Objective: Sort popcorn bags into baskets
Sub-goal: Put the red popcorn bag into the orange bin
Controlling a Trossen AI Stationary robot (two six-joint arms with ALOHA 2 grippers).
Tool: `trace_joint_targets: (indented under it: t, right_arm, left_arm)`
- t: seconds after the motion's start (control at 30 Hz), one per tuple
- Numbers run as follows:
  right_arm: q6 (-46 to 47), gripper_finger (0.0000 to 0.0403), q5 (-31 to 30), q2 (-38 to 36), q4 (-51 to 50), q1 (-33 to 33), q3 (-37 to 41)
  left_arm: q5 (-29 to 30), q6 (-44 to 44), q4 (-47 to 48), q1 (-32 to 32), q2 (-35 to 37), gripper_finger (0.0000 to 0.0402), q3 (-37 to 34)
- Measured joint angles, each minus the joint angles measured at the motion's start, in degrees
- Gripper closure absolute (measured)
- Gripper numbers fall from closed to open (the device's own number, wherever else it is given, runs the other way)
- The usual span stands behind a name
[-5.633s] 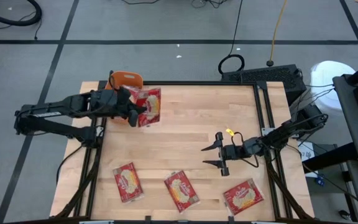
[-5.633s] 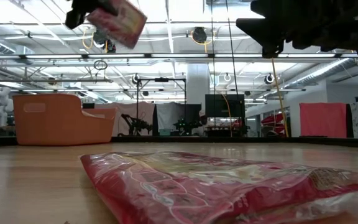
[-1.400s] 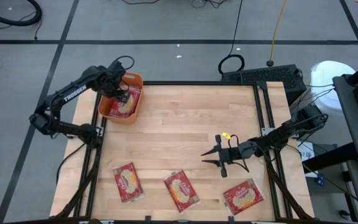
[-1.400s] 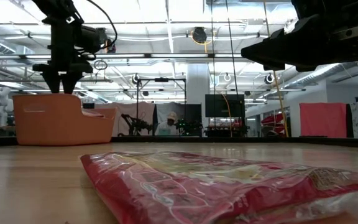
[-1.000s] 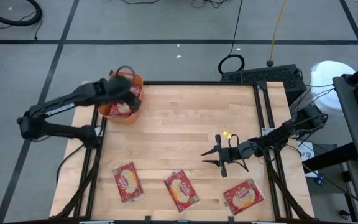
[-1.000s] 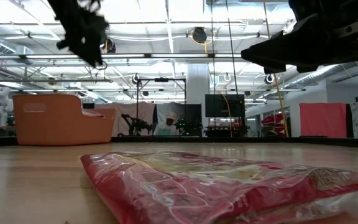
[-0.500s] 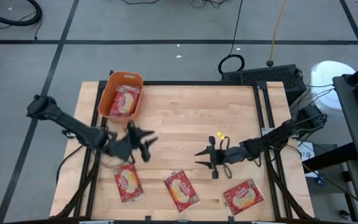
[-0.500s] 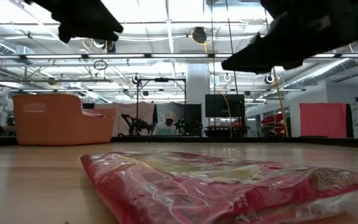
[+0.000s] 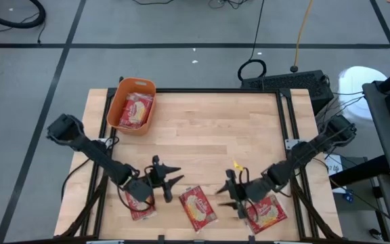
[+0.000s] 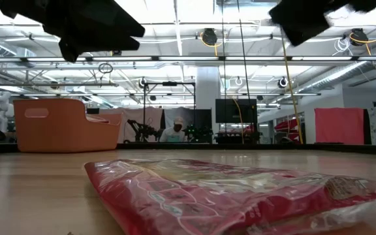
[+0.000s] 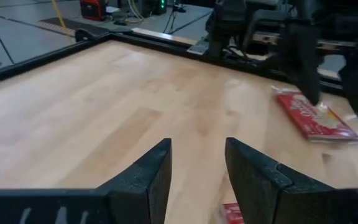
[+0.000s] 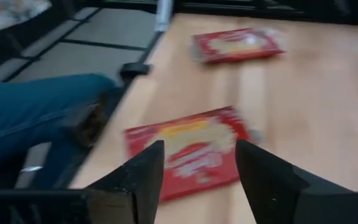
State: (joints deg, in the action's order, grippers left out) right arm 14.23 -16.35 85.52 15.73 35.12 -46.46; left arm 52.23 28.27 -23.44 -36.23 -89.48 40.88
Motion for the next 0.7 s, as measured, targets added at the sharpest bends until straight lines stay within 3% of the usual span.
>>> trace_joint_targets:
  t: [0.33,0.7]
  right_arm:
    - [5.01,0.0206,-6.2,6.85,4.25,7.69,0.01]
    - [-2.12,0.0206,-6.11,20.06,19.74,8.41,0.0]
  left_arm:
    - [0.06,-1.5,-15.71,-1.88,-12.04,0.0247,0.81]
    - [-0.49,-3.14,-15.63,-2.93,-19.91,0.0247,8.16]
